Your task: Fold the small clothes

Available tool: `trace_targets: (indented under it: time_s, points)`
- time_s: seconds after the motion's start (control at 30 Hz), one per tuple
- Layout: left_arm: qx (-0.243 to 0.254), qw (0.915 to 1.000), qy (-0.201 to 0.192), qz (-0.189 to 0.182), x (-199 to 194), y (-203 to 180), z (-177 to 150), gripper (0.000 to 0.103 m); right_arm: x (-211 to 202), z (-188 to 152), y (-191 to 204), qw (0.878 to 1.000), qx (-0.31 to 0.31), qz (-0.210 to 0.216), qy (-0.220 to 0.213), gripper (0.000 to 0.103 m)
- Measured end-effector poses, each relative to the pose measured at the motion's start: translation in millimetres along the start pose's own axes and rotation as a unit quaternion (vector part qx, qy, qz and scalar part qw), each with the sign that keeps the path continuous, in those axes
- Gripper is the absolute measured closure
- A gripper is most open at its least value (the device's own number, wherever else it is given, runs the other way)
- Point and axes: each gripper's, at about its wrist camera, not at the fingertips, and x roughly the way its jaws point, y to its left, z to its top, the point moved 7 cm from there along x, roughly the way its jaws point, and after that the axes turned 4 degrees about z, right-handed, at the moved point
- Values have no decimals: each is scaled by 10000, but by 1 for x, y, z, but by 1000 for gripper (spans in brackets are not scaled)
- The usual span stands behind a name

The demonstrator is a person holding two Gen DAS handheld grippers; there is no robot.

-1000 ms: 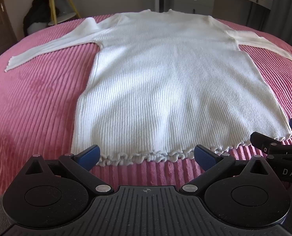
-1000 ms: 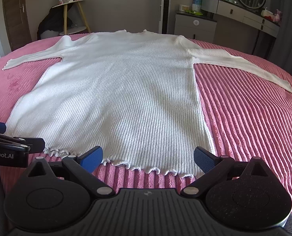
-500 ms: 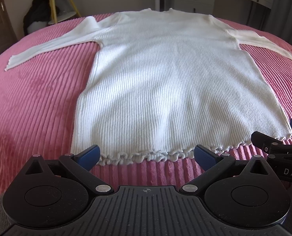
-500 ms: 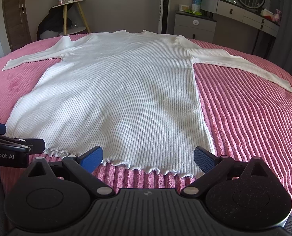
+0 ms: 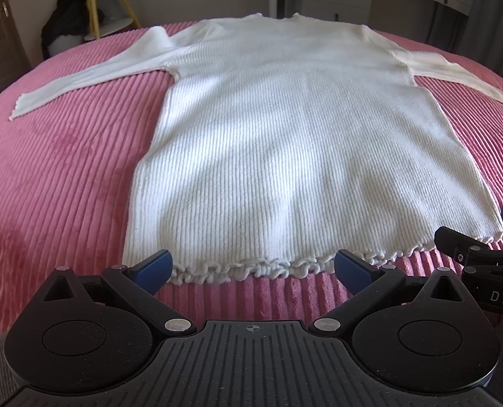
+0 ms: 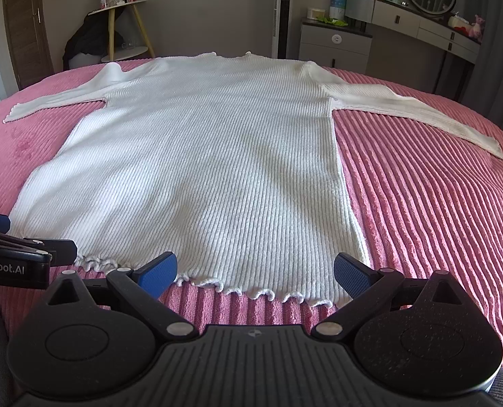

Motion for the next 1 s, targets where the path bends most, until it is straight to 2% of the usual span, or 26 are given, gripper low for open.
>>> trace_targets:
  time_s: [1.0]
  points:
    - [-40, 10000, 30, -8, 0, 2, 0, 0, -1, 0, -4, 9998, 173, 27, -22, 4]
